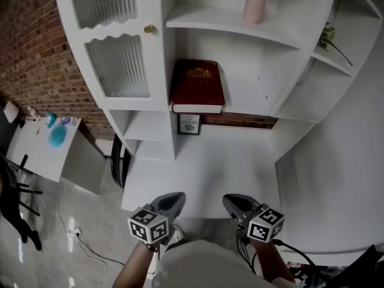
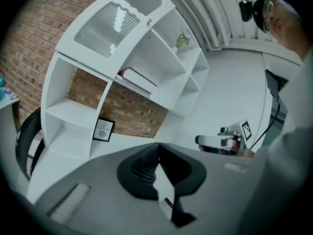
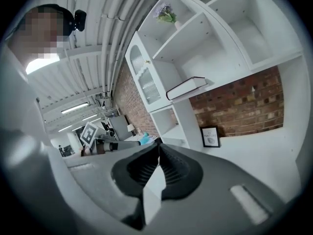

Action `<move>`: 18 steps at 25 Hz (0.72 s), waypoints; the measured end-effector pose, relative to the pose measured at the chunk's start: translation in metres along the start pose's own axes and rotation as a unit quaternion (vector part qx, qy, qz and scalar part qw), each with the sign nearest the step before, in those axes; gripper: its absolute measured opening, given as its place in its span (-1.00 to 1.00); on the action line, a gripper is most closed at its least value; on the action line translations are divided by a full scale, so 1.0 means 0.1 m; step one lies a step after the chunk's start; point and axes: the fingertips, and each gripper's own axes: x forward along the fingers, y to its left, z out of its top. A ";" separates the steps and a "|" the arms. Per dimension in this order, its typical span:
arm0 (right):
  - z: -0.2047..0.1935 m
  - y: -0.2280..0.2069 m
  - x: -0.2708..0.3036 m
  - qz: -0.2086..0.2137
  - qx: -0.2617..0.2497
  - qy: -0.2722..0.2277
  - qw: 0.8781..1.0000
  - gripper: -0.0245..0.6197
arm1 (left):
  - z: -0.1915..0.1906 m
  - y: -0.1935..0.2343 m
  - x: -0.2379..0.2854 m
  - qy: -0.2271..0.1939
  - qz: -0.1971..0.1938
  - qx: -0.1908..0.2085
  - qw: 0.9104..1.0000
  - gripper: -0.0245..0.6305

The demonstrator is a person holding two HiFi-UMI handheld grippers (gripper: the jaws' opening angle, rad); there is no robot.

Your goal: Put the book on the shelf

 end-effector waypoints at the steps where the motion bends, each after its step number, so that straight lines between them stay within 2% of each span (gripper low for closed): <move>1: -0.02 0.01 -0.08 0.001 -0.003 -0.003 1.000 -0.90 | -0.04 -0.05 -0.01 -0.003 0.008 -0.002 1.000 -0.90; 6: -0.26 -0.05 -0.42 -0.021 -0.029 0.002 0.999 -0.90 | -0.36 -0.23 -0.09 -0.004 0.040 -0.027 0.999 -0.90; 11: -0.46 -0.06 -0.63 0.001 -0.030 0.007 1.000 -0.90 | -0.71 -0.37 -0.25 0.013 0.065 -0.043 0.997 -0.90; 13: -0.51 -0.03 -0.65 0.007 -0.028 0.003 1.000 -0.90 | -0.80 -0.39 -0.31 0.018 0.077 -0.029 0.996 -0.90; 16: -0.58 0.09 -0.65 0.009 -0.029 -0.008 1.000 -0.91 | -0.87 -0.37 -0.43 0.016 0.102 0.016 0.994 -0.90; 18: -0.64 0.18 -0.63 0.005 -0.035 -0.010 0.999 -0.91 | -0.91 -0.37 -0.49 0.012 0.102 0.011 0.995 -0.90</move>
